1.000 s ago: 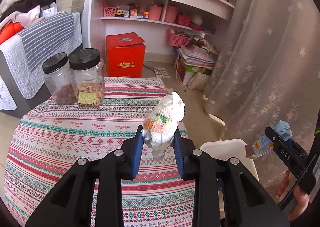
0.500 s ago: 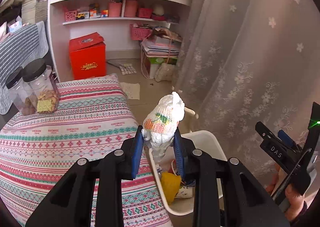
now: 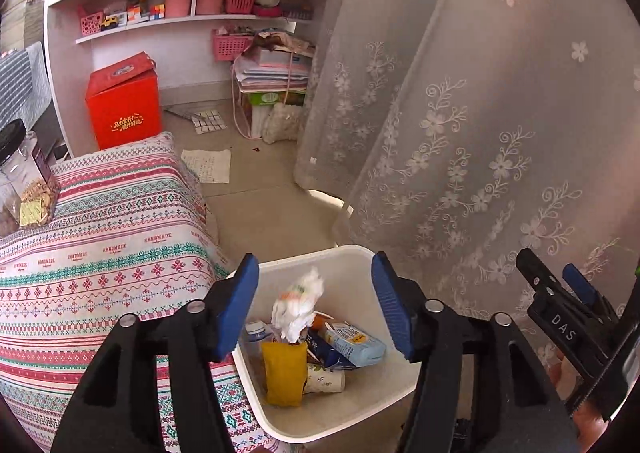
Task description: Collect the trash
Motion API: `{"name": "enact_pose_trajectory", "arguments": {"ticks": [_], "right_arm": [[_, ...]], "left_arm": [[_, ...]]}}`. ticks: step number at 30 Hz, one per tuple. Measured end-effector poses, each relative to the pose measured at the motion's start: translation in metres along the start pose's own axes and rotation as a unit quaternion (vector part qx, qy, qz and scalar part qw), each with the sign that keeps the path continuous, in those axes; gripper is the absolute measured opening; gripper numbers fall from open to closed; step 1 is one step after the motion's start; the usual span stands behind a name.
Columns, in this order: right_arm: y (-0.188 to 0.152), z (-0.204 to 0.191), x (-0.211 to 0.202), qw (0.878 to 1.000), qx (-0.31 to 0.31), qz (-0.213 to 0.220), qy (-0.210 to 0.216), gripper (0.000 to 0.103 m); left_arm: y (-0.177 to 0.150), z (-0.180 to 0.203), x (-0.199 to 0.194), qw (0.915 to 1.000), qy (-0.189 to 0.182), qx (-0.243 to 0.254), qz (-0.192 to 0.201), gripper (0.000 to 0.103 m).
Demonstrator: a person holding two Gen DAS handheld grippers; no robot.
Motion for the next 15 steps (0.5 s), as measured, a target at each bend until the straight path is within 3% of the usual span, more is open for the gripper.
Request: {"name": "enact_pose_trajectory", "arguments": {"ticks": [5, 7, 11, 15], "right_arm": [[0.007, -0.007, -0.008, 1.0, -0.001, 0.019, 0.0, 0.096], [0.009, -0.012, -0.012, 1.0, -0.006, 0.026, -0.007, 0.096], [0.013, -0.029, -0.024, 0.999, -0.002, 0.041, 0.009, 0.096], [0.014, -0.058, -0.037, 0.998, -0.003, 0.043, 0.048, 0.096]], "left_arm": [[-0.002, -0.002, -0.005, 0.9997, 0.02, 0.015, 0.004, 0.071], [0.002, -0.009, -0.014, 0.9978, 0.057, 0.027, 0.023, 0.083], [0.021, -0.022, -0.051, 0.9835, 0.133, 0.068, 0.102, 0.096], [0.034, -0.042, -0.085, 0.9736, 0.169, 0.056, 0.143, 0.096]]}}
Point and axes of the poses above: each gripper's, at about its wrist camera, not at the fingertips, and x roughly the way its jaws point, z to its right, y to its top, the point moved 6 cm from there along x, roughly the way its jaws point, and after that the axes turned 15 degrees about z, right-handed, at the moved point
